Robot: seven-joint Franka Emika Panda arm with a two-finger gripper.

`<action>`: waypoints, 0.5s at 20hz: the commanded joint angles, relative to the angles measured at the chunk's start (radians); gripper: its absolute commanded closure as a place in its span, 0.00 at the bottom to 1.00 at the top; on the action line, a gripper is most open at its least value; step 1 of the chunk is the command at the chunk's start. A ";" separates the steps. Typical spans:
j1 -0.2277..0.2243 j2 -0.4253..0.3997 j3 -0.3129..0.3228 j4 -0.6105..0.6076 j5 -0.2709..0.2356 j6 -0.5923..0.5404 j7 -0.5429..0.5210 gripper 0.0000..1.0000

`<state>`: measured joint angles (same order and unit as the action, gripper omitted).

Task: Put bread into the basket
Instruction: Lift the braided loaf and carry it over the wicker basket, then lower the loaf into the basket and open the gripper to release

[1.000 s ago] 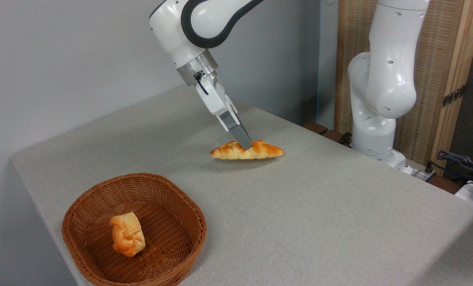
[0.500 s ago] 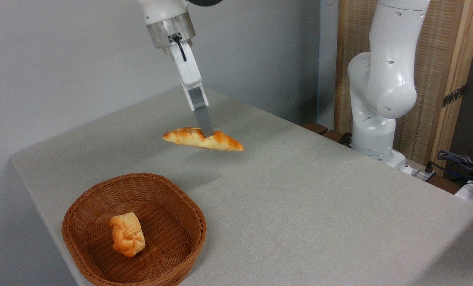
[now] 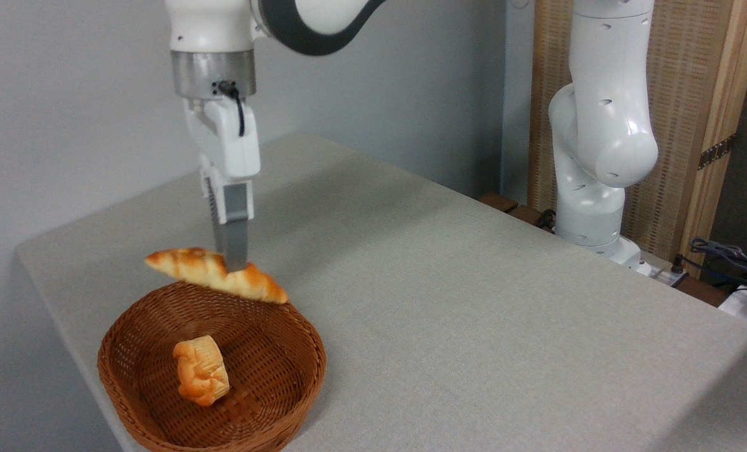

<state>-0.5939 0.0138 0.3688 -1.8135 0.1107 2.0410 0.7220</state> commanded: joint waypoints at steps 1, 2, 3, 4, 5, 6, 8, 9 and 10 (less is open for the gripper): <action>-0.009 0.058 0.030 0.040 -0.031 0.077 -0.012 0.16; -0.009 0.063 0.030 0.040 -0.032 0.087 -0.010 0.00; -0.007 0.067 0.033 0.040 -0.032 0.087 -0.007 0.00; -0.009 0.072 0.033 0.040 -0.032 0.087 -0.006 0.00; -0.009 0.072 0.033 0.040 -0.032 0.087 -0.006 0.00; -0.007 0.074 0.033 0.040 -0.032 0.087 -0.006 0.00; -0.009 0.074 0.033 0.040 -0.032 0.085 -0.006 0.00; -0.007 0.074 0.033 0.039 -0.032 0.085 -0.004 0.00; -0.009 0.074 0.033 0.039 -0.032 0.084 -0.003 0.00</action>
<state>-0.5941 0.0814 0.3885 -1.7885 0.0935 2.1192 0.7220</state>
